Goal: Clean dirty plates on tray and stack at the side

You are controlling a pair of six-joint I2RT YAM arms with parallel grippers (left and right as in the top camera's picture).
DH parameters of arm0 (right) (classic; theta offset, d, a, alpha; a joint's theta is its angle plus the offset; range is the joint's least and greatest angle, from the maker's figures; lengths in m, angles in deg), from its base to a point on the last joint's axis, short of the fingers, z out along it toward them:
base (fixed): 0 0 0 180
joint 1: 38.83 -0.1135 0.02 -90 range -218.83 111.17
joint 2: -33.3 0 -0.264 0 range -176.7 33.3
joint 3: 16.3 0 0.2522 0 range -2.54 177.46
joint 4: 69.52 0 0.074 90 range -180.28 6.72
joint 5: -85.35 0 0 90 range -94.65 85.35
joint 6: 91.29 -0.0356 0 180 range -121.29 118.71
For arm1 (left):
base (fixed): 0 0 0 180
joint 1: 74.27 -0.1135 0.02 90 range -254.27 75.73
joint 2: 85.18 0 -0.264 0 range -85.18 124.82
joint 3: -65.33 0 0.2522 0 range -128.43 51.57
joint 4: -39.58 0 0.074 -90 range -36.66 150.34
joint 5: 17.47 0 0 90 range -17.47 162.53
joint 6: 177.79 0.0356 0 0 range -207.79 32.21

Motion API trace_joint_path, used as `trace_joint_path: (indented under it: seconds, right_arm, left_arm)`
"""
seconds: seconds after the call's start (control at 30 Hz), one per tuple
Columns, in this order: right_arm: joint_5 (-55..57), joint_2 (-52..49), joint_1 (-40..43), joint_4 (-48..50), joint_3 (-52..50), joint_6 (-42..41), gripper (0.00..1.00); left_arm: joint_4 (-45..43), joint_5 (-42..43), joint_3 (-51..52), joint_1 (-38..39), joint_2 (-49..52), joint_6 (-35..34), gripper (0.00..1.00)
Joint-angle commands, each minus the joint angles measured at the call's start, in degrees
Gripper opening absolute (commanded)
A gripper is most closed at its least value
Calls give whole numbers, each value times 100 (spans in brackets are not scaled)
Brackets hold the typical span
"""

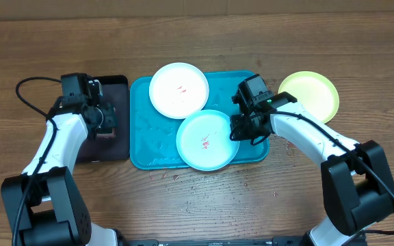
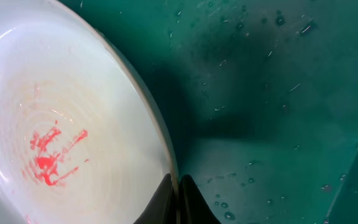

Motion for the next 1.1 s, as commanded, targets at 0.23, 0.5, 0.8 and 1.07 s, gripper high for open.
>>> trace_joint_path:
  seconds: [0.23, 0.5, 0.8, 1.07]
  right_arm:
    - [101, 129, 17, 35, 140, 46, 4]
    - [101, 129, 17, 33, 140, 46, 4]
    - [101, 129, 17, 33, 140, 46, 4]
    - [103, 129, 17, 15, 140, 48, 4]
  left_arm:
    - [-918, -192, 686, 7, 35, -76, 49]
    - [-1580, -271, 1102, 2, 35, -81, 36]
    - [-1545, -275, 1102, 4, 33, -81, 4]
    - [-890, -271, 734, 4, -334, -79, 4]
